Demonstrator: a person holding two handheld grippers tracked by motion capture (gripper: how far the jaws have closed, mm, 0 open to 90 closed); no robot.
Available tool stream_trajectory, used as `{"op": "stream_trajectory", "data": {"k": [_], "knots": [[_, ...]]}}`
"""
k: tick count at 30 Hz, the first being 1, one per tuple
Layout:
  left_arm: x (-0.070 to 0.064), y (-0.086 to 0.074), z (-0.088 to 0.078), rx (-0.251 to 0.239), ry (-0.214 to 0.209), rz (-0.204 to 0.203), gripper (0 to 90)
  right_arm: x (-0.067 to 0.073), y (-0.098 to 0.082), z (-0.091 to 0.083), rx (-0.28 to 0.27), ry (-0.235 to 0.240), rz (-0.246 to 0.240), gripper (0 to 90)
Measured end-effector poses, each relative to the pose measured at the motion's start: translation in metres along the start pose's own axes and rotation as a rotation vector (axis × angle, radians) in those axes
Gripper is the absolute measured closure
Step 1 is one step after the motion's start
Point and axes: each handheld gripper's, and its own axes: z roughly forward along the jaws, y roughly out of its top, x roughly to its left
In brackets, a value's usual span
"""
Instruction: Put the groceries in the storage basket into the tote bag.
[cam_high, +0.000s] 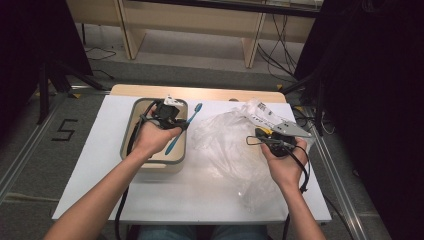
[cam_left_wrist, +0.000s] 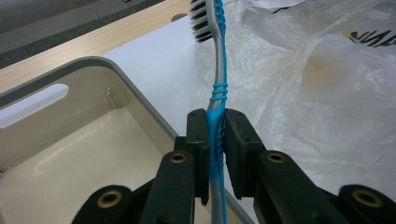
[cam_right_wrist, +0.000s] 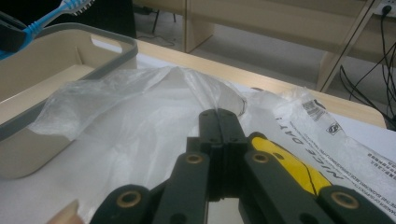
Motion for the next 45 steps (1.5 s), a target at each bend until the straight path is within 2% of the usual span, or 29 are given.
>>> {"op": "stream_trajectory", "data": {"k": [11,27,37,45], "knots": [[-0.019,0.000,0.000,-0.004,-0.042,0.030,80.3,0.000,0.000,0.000,-0.005,-0.001,0.004,90.0],[-0.036,0.000,-0.002,-0.001,-0.090,0.061,80.3,0.001,0.000,0.000,-0.005,0.001,0.006,90.0],[-0.051,-0.001,0.002,0.009,-0.112,0.094,80.2,0.001,0.001,0.000,-0.009,0.002,0.007,90.0],[-0.064,-0.003,0.011,0.029,-0.136,0.115,80.3,0.001,0.001,-0.001,-0.009,0.002,0.007,90.0]]}}
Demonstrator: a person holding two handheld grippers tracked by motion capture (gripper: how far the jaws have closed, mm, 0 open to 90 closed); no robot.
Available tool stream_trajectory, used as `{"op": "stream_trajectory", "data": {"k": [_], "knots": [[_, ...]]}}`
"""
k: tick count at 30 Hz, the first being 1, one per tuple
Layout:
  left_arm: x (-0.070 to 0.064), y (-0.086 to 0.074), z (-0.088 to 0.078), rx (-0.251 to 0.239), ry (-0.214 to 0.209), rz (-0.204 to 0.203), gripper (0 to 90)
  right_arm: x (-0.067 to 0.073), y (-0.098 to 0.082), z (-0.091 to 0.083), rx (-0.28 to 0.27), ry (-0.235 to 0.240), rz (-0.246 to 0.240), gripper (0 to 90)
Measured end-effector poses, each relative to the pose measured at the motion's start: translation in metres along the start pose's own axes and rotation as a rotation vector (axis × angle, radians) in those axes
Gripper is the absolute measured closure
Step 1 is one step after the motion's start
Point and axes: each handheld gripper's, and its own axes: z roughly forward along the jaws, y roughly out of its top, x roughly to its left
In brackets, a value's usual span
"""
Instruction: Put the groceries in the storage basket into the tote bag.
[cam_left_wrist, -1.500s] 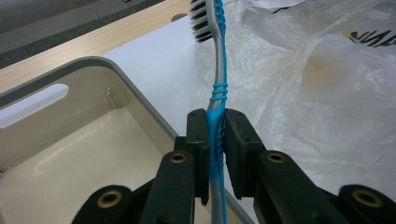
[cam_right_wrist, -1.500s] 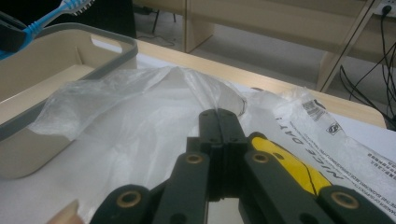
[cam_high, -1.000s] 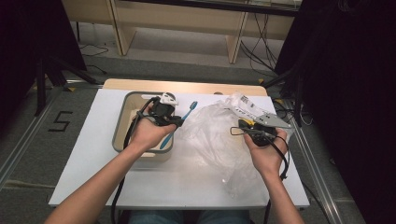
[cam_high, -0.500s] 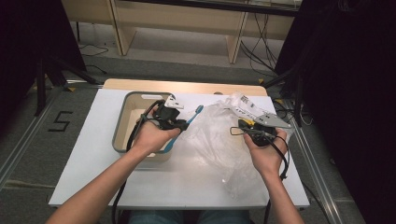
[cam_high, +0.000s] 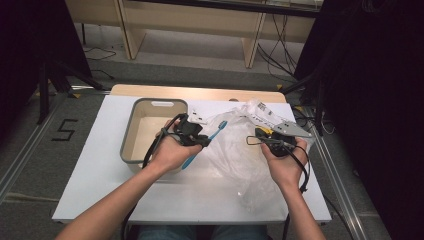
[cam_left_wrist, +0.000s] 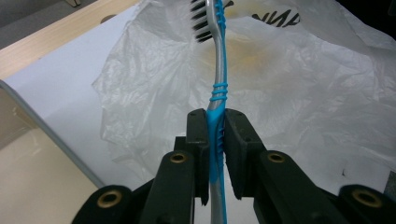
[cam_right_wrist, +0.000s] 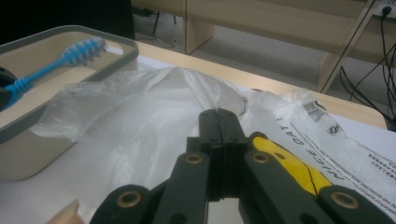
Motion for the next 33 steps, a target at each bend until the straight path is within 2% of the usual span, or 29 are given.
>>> {"op": "stream_trajectory", "data": {"k": [16,33], "knots": [[-0.017,-0.001,0.021,0.037,-0.015,0.038,80.2,0.001,0.000,0.000,0.000,0.002,-0.002,90.0],[-0.030,0.002,0.055,0.095,-0.035,0.045,80.2,0.002,0.001,-0.001,-0.006,0.009,-0.006,90.0]]}}
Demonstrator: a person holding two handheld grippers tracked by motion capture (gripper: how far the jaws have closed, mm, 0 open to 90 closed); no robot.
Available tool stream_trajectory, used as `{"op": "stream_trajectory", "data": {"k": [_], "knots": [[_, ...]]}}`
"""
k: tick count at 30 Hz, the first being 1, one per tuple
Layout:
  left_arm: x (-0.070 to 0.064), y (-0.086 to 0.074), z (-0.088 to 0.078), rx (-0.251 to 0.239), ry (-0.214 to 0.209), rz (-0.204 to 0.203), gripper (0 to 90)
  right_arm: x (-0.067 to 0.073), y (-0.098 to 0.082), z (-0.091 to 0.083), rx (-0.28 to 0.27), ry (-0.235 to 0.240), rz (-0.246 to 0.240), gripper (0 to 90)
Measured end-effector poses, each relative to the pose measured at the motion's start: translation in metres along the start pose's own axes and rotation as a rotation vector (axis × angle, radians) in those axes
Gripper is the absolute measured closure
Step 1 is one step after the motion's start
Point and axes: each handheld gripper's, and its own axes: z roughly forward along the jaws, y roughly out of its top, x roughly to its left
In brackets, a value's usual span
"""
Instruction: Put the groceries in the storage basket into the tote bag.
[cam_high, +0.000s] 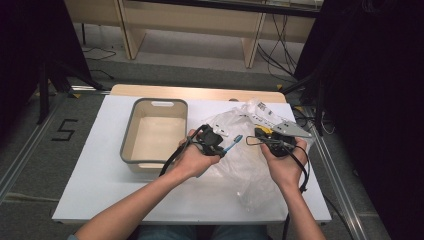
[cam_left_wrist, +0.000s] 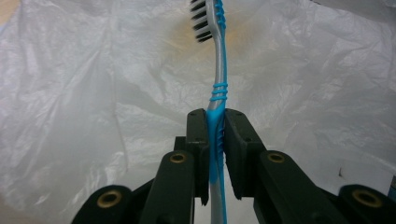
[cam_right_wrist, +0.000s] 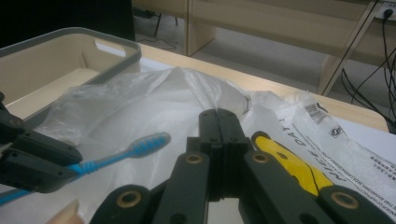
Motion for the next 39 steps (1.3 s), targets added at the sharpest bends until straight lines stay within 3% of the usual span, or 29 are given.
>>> {"op": "stream_trajectory", "data": {"k": [8,13,19,29,39], "knots": [[-0.006,0.006,0.019,0.028,0.007,0.008,80.2,0.001,0.000,0.000,0.001,-0.001,-0.002,90.0],[-0.004,0.009,0.034,0.040,0.013,-0.032,80.2,0.001,0.001,0.000,0.001,0.004,-0.006,90.0],[-0.004,0.012,0.049,0.045,0.024,-0.045,80.1,0.002,0.000,0.001,0.015,0.012,-0.009,90.0],[-0.001,0.017,0.064,-0.010,0.061,-0.036,80.0,0.004,-0.001,0.003,0.037,0.027,-0.012,90.0],[-0.006,0.022,0.076,-0.092,0.095,0.034,79.9,0.003,-0.002,0.003,0.044,0.023,-0.007,90.0]]}}
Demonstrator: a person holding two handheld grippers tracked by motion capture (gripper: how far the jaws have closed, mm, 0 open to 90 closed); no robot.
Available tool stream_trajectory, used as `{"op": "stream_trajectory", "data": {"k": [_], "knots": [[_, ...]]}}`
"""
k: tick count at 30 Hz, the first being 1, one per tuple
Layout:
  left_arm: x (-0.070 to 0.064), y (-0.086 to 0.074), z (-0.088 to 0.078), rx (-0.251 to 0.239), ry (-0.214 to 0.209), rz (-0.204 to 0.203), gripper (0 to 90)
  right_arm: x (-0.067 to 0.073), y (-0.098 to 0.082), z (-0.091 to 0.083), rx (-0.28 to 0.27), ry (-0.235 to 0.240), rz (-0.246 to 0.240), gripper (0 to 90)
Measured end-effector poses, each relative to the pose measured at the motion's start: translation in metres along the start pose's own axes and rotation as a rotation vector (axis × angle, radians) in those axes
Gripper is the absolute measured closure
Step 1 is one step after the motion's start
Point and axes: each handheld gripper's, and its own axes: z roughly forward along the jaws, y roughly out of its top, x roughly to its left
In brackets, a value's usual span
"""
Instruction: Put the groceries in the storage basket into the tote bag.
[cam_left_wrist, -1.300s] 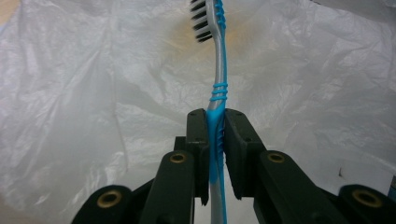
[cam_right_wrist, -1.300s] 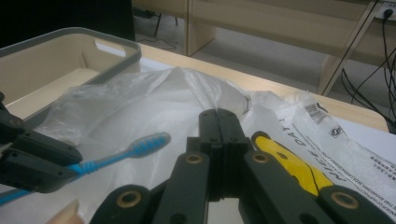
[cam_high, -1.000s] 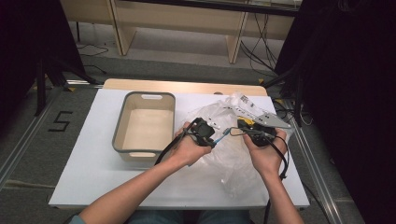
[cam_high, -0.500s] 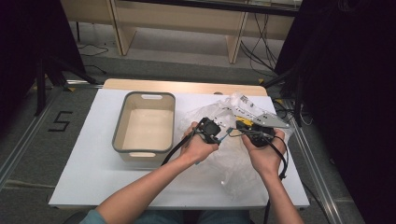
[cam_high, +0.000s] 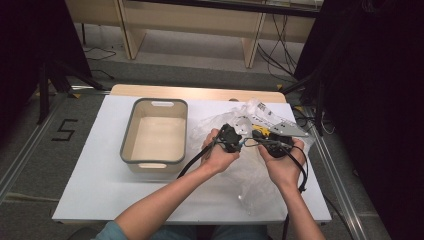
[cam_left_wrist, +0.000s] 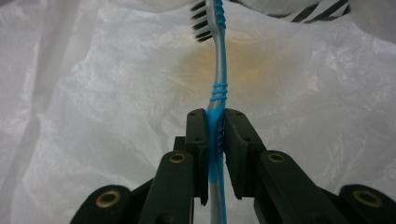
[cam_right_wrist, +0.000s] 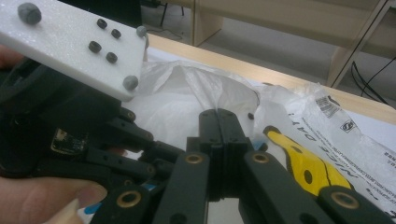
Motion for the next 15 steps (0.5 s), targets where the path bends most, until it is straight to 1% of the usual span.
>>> {"op": "stream_trajectory", "data": {"k": [3,4,5,6,8,9,10,12,15], "knots": [[-0.002,0.000,0.002,-0.046,-0.004,0.036,79.8,0.000,0.000,0.000,0.000,-0.002,0.003,90.0],[-0.003,-0.001,0.003,-0.064,-0.005,0.033,80.5,-0.001,0.000,0.000,-0.001,-0.003,0.005,90.0],[-0.004,-0.001,0.004,-0.081,-0.006,0.038,79.3,-0.001,-0.001,0.000,-0.002,-0.004,0.005,90.0],[-0.004,-0.001,0.006,-0.093,-0.005,0.052,77.8,-0.001,-0.001,0.000,0.001,-0.005,0.005,90.0],[-0.004,-0.003,0.007,-0.087,-0.013,0.053,75.0,-0.002,-0.001,0.000,0.003,-0.004,0.004,90.0],[-0.006,-0.003,0.006,-0.094,-0.013,0.053,74.7,-0.002,-0.001,0.000,0.005,-0.003,0.005,90.0],[-0.007,-0.004,0.003,-0.093,-0.017,0.062,74.8,-0.001,-0.002,0.000,0.004,-0.003,0.007,90.0],[-0.009,-0.005,-0.005,-0.104,-0.024,0.060,74.2,-0.002,-0.002,0.000,0.004,-0.004,0.005,90.0],[-0.011,-0.007,-0.022,-0.117,-0.031,0.055,72.8,-0.003,-0.003,-0.001,0.007,-0.005,0.007,90.0]]}}
